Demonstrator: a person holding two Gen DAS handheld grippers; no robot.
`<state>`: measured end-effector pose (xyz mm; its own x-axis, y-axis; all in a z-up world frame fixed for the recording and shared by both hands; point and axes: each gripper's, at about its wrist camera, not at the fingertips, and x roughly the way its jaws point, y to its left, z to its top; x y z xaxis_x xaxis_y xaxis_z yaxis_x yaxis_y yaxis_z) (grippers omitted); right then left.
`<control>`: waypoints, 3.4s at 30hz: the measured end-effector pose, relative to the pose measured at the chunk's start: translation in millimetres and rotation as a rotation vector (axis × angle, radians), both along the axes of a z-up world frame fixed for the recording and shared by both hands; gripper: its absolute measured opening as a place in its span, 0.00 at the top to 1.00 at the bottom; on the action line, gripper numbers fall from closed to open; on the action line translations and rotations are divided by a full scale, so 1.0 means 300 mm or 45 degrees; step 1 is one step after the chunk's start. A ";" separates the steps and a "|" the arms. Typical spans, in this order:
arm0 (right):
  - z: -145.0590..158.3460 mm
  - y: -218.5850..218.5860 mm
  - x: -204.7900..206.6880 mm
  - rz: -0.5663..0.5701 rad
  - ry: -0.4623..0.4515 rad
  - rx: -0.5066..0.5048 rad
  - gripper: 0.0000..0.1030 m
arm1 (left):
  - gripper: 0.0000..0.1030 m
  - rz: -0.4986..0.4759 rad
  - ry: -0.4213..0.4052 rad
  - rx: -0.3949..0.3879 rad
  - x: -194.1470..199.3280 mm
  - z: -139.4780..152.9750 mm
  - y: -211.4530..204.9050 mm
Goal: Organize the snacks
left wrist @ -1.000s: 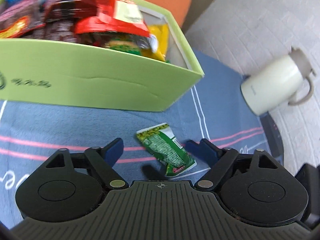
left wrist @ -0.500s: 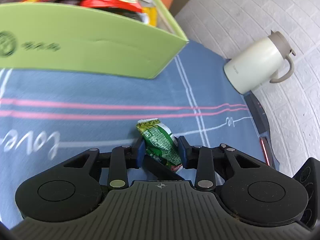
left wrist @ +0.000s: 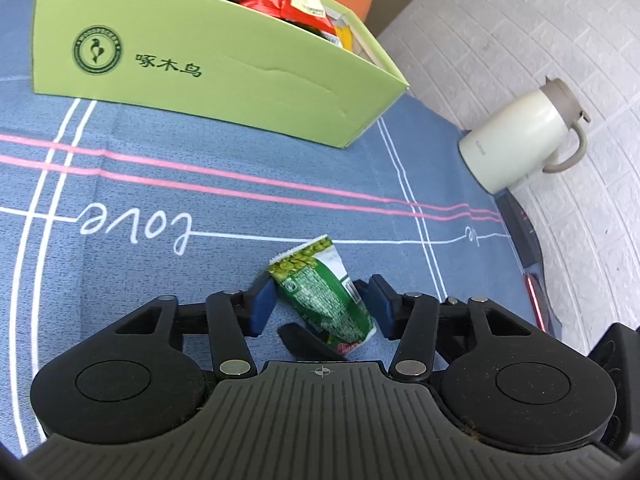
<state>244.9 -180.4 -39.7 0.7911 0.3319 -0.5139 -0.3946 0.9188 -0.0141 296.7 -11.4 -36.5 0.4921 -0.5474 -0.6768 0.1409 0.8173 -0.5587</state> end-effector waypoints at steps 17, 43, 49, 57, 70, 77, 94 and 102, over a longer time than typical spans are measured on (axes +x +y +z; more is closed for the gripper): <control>0.384 -0.021 0.319 0.077 -0.372 0.018 0.61 | 0.77 0.057 -0.331 -0.023 0.377 0.393 -0.004; 0.348 -0.059 0.682 0.061 -0.206 0.121 0.06 | 0.11 0.261 -0.529 0.044 0.444 0.428 0.175; 0.371 -0.049 0.669 0.036 -0.223 0.128 0.05 | 0.10 0.475 -0.474 0.215 0.208 0.376 0.226; 0.389 -0.018 0.438 -0.072 -0.269 0.081 0.04 | 0.10 0.557 -0.401 0.342 -0.096 0.251 0.252; 0.147 -0.034 -0.183 -0.410 -0.138 0.316 0.03 | 0.12 0.516 -0.425 0.436 -0.315 0.164 0.210; 0.122 -0.039 -0.227 -0.569 -0.091 0.273 0.03 | 0.13 0.473 -0.440 0.521 -0.359 0.174 0.139; 0.081 -0.067 -0.273 -0.562 -0.041 0.227 0.03 | 0.17 0.393 -0.433 0.505 -0.383 0.166 0.089; 0.094 -0.060 -0.305 -0.568 -0.064 0.209 0.03 | 0.17 0.382 -0.452 0.514 -0.416 0.179 0.086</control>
